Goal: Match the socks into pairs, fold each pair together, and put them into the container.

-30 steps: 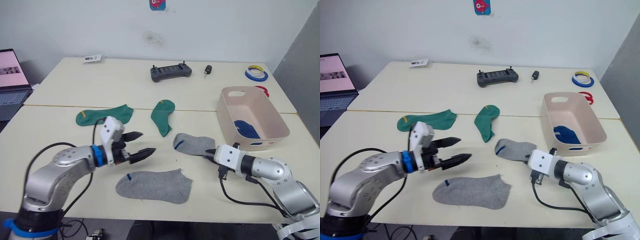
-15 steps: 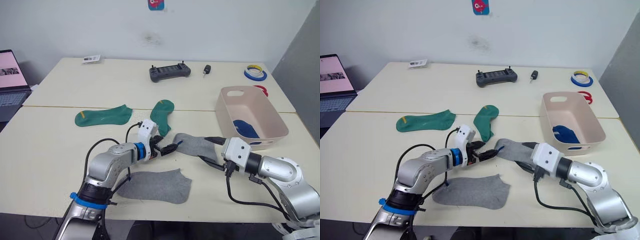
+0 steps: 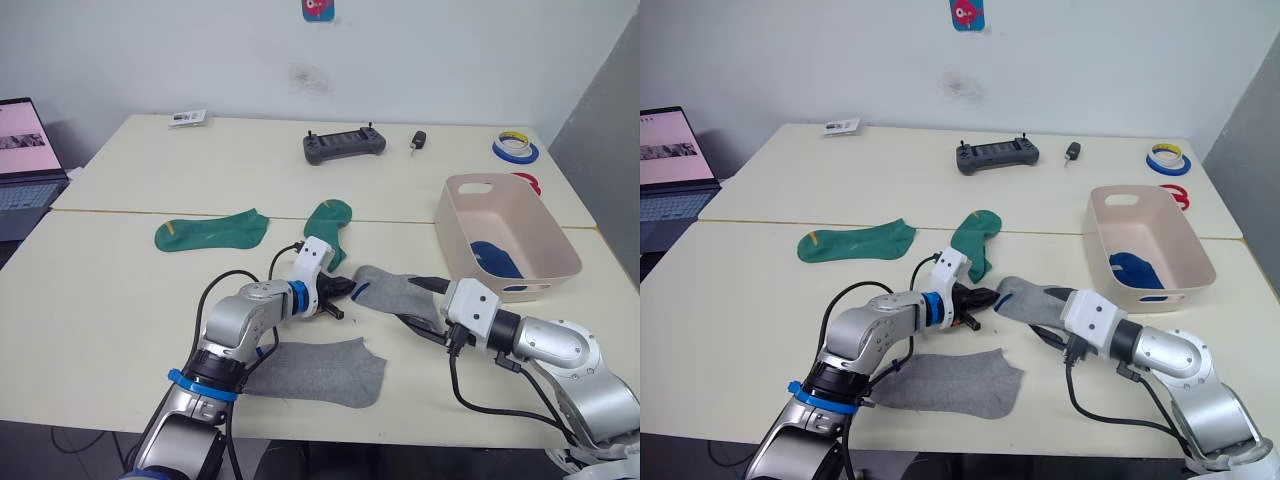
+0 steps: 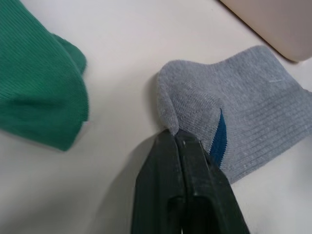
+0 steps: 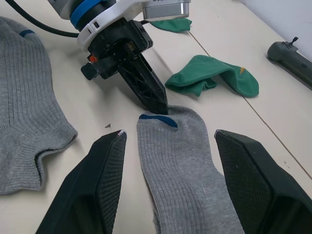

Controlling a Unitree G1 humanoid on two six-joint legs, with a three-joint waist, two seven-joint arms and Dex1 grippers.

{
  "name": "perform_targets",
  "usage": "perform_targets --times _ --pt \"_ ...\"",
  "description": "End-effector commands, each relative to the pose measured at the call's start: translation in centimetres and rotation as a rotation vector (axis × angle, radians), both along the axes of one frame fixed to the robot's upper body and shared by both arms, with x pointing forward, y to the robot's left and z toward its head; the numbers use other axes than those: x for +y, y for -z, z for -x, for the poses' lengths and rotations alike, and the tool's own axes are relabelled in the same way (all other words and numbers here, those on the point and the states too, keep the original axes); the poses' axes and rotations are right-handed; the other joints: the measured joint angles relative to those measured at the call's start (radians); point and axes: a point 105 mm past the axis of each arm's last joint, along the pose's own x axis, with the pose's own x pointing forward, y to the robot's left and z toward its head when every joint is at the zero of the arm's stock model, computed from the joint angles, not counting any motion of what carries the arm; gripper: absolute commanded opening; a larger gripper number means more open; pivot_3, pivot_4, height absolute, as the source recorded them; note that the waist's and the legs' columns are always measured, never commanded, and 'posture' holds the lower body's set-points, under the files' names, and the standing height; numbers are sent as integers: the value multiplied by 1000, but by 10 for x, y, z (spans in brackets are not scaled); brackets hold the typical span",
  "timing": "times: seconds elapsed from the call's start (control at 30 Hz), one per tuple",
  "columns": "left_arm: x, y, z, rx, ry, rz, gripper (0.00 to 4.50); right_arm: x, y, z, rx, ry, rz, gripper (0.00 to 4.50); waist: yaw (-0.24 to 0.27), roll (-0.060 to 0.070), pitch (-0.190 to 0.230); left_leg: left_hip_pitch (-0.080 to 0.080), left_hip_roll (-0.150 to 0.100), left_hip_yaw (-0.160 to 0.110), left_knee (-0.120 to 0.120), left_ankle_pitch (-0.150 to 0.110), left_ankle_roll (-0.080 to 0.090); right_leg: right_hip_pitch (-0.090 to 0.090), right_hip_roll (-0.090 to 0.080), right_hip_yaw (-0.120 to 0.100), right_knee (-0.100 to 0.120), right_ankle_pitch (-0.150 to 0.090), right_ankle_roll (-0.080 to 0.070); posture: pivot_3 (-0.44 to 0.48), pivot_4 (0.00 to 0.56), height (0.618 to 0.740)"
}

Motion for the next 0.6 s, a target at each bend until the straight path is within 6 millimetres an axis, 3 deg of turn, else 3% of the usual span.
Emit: perform_targets --times 0.03,0.37,0.5,0.6 --pt "-7 -9 6 -29 46 24 20 4 -8 2 -42 -15 -12 3120 0 0 0 0 0 0 0 0 0 0 0 0 0 0 0 0 150 740" --pt "5 -46 15 -200 12 84 20 3 -7 4 -39 -7 -21 3120 0 0 0 0 0 0 0 0 -1 0 -1 0 0 0 0 0 150 740" --pt "30 -64 27 -211 -24 132 20 1 -8 5 -31 -7 -29 3120 -3 0 0 0 1 -1 0 0 0 0 -1 0 0 0 0 0 150 740" --pt "60 -65 43 -149 -63 144 20 0 -8 6 -19 -10 -35 3120 -7 0 0 1 2 -1 -1 0 0 -1 0 1 0 0 0 0 150 740"
